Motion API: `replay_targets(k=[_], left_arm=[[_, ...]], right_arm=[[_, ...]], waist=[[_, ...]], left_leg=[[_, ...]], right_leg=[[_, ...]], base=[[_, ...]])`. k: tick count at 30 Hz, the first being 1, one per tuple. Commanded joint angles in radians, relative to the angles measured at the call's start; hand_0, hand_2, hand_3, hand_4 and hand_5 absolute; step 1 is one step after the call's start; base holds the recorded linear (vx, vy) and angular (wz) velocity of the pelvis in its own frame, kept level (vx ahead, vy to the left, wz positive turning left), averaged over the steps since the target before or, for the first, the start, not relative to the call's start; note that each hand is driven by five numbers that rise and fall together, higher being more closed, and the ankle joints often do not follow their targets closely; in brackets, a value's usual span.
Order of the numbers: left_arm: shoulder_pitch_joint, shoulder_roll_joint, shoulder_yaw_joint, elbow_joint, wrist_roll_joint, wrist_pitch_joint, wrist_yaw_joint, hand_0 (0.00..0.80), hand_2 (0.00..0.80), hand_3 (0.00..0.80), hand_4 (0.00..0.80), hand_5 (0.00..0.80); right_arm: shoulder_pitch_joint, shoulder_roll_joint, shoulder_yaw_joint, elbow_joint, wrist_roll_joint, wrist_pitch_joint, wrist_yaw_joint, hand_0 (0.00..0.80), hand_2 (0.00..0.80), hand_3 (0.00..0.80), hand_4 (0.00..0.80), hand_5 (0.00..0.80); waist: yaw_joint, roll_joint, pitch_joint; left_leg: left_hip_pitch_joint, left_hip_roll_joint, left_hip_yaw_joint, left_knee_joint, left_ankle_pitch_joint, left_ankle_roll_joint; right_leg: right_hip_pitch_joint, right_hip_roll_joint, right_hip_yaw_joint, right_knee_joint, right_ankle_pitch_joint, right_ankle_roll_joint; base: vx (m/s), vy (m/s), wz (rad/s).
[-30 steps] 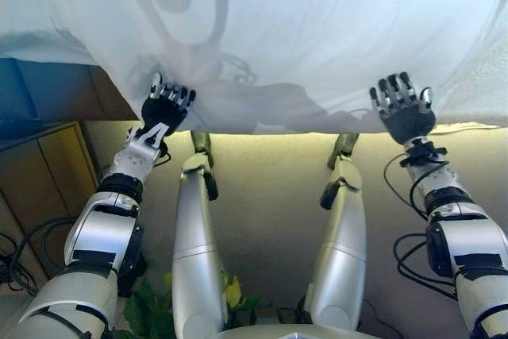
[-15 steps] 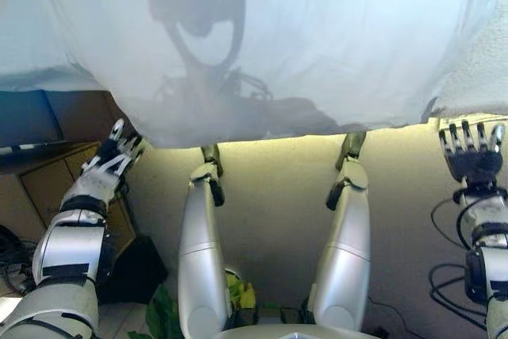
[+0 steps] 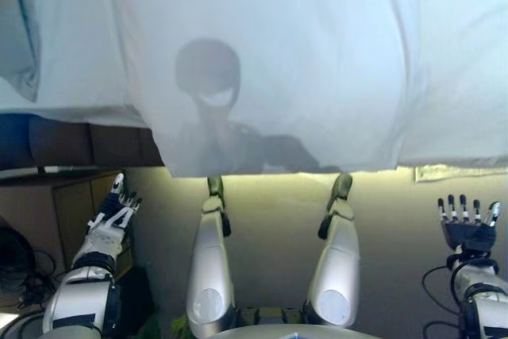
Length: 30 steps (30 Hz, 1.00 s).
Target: Make the bed neatly
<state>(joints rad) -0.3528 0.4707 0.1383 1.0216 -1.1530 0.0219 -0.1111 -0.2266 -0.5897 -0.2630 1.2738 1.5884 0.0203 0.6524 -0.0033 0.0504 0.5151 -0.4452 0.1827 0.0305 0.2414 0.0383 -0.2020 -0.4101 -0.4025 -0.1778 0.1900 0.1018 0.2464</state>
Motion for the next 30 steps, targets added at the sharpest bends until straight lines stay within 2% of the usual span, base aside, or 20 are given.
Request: replay_targets(k=[1,5,7,8,10,14,17,19,20,21,22,25,30], left_arm=[[0.073,-0.006,0.026,-0.043,0.006,-0.072,-0.045,0.0,0.0,0.0,0.0,0.0],[0.176,-0.073,0.011,-0.147,0.007,-0.115,-0.104,0.0,0.0,0.0,0.0,0.0],[0.185,-0.079,0.007,-0.158,0.011,-0.12,-0.108,0.0,0.0,0.0,0.0,0.0],[0.219,-0.106,-0.023,-0.224,0.074,-0.154,-0.111,0.0,0.0,0.0,0.0,0.0],[0.236,-0.114,-0.042,-0.261,0.108,-0.169,-0.114,0.0,0.0,0.0,0.0,0.0],[0.296,-0.13,-0.065,-0.412,0.14,-0.132,-0.148,0.0,0.0,0.0,0.0,0.0],[0.352,-0.153,-0.063,-0.473,0.107,-0.095,-0.227,0.0,0.0,0.0,0.0,0.0],[0.364,-0.164,-0.084,-0.471,0.109,-0.091,-0.264,0.0,0.0,0.0,0.0,0.0],[0.364,-0.164,-0.084,-0.471,0.109,-0.091,-0.264,0.0,0.0,0.0,0.0,0.0],[0.363,-0.173,-0.124,-0.467,0.128,-0.091,-0.26,0.0,0.0,0.0,0.0,0.0],[0.363,-0.174,-0.133,-0.466,0.132,-0.079,-0.257,0.0,0.0,0.0,0.0,0.0],[0.364,-0.183,-0.143,-0.484,0.152,-0.051,-0.254,0.0,0.0,0.0,0.0,0.0],[0.381,-0.15,-0.158,-0.536,0.252,-0.074,-0.211,0.0,0.0,0.0,0.0,0.0]], right_arm=[[0.082,0.07,-0.002,-0.102,-0.097,-0.103,0.018,0.0,0.0,0.0,0.0,0.0],[0.177,0.152,0.029,-0.248,-0.192,-0.141,-0.029,0.0,0.0,0.0,0.0,0.0],[0.188,0.159,0.03,-0.261,-0.205,-0.149,-0.034,0.0,0.0,0.0,0.0,0.0],[0.227,0.201,0.061,-0.324,-0.244,-0.192,-0.084,0.0,0.0,0.0,0.0,0.0],[0.248,0.223,0.078,-0.377,-0.255,-0.211,-0.129,0.0,0.0,0.0,0.0,0.0],[0.316,0.283,0.143,-0.538,-0.333,-0.274,-0.261,0.0,0.0,0.0,0.0,0.0],[0.346,0.314,0.163,-0.6,-0.357,-0.281,-0.301,0.0,0.0,0.0,0.0,0.0],[0.345,0.33,0.175,-0.603,-0.36,-0.286,-0.305,0.0,0.0,0.0,0.0,0.0],[0.346,0.33,0.175,-0.604,-0.36,-0.286,-0.306,0.0,0.0,0.0,0.0,0.0],[0.34,0.345,0.208,-0.619,-0.393,-0.283,-0.332,0.0,0.0,0.0,0.0,0.0],[0.34,0.351,0.221,-0.633,-0.408,-0.264,-0.345,0.0,0.0,0.0,0.0,0.0],[0.35,0.353,0.262,-0.675,-0.446,-0.244,-0.358,0.0,0.0,0.0,0.0,0.0],[0.39,0.327,0.28,-0.746,-0.541,-0.232,-0.412,0.0,0.0,0.0,0.0,0.0]], waist=[[0.025,-0.037,-0.111],[0.026,-0.043,-0.216],[0.025,-0.043,-0.227],[0.033,-0.045,-0.283],[0.036,-0.048,-0.307],[0.049,-0.06,-0.38],[0.058,-0.064,-0.423],[0.062,-0.065,-0.439],[0.062,-0.065,-0.438],[0.065,-0.067,-0.457],[0.065,-0.069,-0.462],[0.063,-0.073,-0.473],[0.061,-0.086,-0.482]], left_leg=[[0.032,-0.035,0.033,-0.043,0.031,0.072],[0.18,-0.022,0.047,-0.166,0.047,0.066],[0.192,-0.023,0.048,-0.184,0.057,0.067],[0.257,-0.022,0.058,-0.242,0.067,0.067],[0.284,-0.025,0.058,-0.266,0.073,0.068],[0.351,-0.034,0.057,-0.295,0.07,0.074],[0.396,-0.029,0.072,-0.304,0.061,0.076],[0.418,-0.028,0.078,-0.31,0.057,0.077],[0.419,-0.028,0.078,-0.311,0.057,0.077],[0.438,-0.032,0.079,-0.317,0.053,0.08],[0.452,-0.032,0.08,-0.319,0.05,0.08],[0.473,-0.034,0.082,-0.317,0.043,0.085],[0.493,-0.037,0.084,-0.313,0.035,0.091]], right_leg=[[0.039,0.025,0.005,-0.05,0.072,-0.019],[0.177,0.051,-0.016,-0.136,0.071,-0.015],[0.189,0.052,-0.02,-0.148,0.077,-0.015],[0.248,0.063,-0.036,-0.179,0.077,-0.012],[0.271,0.067,-0.043,-0.193,0.081,-0.01],[0.325,0.078,-0.06,-0.222,0.092,-0.009],[0.362,0.083,-0.07,-0.23,0.089,-0.007],[0.385,0.091,-0.078,-0.237,0.084,-0.006],[0.388,0.091,-0.078,-0.238,0.084,-0.006],[0.407,0.096,-0.085,-0.245,0.082,-0.005],[0.421,0.097,-0.088,-0.249,0.081,-0.005],[0.436,0.096,-0.083,-0.243,0.073,-0.005],[0.449,0.096,-0.08,-0.235,0.069,-0.002]], base=[[0.26,-0.149,0.08],[0.191,-0.07,-0.04],[0.096,-0.036,0.02],[0.163,-0.067,0.13],[0.125,-0.07,0.12],[0.118,-0.065,0.07],[0.109,-0.042,0.0],[0.058,-0.034,-0.03],[0.066,-0.035,-0.01],[0.079,-0.031,0.01],[0.101,-0.034,0.01],[0.076,-0.01,0.02],[0.04,-0.03,0.04]])
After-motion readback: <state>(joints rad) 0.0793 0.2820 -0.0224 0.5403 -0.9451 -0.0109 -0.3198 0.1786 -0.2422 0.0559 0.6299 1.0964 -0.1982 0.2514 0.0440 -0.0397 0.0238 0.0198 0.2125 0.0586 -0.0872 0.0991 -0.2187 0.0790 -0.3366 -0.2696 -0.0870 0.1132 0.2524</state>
